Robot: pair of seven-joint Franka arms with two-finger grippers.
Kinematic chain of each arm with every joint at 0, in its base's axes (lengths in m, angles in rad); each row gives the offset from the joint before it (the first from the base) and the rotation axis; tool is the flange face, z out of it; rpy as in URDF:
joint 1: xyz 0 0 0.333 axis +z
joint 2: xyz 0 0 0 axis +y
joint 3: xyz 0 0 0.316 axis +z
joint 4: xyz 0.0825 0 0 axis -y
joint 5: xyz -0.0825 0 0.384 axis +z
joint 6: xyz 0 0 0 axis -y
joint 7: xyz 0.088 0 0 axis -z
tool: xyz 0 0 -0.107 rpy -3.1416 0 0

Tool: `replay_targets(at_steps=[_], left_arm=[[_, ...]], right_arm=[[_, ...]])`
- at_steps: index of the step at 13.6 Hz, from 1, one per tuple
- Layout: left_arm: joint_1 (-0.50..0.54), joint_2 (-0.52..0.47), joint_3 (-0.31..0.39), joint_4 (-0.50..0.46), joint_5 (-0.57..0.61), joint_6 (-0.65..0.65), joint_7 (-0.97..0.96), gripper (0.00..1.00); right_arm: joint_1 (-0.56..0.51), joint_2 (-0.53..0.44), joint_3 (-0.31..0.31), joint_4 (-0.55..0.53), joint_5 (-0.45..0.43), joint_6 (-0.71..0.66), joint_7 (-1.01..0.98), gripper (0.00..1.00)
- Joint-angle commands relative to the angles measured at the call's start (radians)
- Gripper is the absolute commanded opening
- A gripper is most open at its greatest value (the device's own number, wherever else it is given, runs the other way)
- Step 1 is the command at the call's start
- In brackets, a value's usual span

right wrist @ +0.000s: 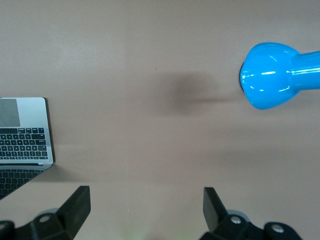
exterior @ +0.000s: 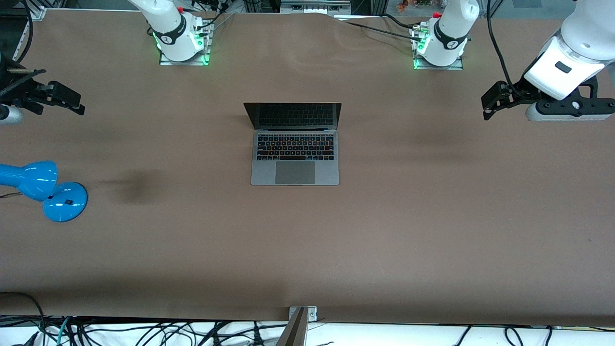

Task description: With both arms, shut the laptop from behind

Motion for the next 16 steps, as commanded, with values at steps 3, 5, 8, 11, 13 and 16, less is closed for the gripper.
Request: replay_targets(at_steps=[3,5,8,11,13,16], left_arm=[[0.005,0.020,-0.004,0.031,0.032,-0.014,0.019,1.00],[0.009,0.024,-0.004,0.031,0.031,-0.014,0.019,1.00],[0.009,0.029,-0.004,0.034,0.027,-0.013,0.018,1.00],[0.009,0.029,-0.004,0.034,0.028,-0.014,0.010,1.00],[0.008,0.027,-0.011,0.034,0.022,-0.014,0.004,1.00],[0.008,0.024,-0.011,0.035,0.015,-0.045,-0.028,1.00]], right_arm=[[-0.002,0.008,0.003,0.019,0.006,-0.003,-0.001,1.00],[-0.002,0.008,0.003,0.019,0.006,-0.003,-0.001,1.00],[-0.002,0.008,0.003,0.019,0.006,-0.003,-0.002,1.00],[-0.002,0.008,0.003,0.019,0.006,-0.003,-0.001,1.00],[-0.002,0.008,0.003,0.019,0.006,-0.003,-0.001,1.00],[-0.002,0.008,0.003,0.019,0.006,-0.003,-0.001,1.00]])
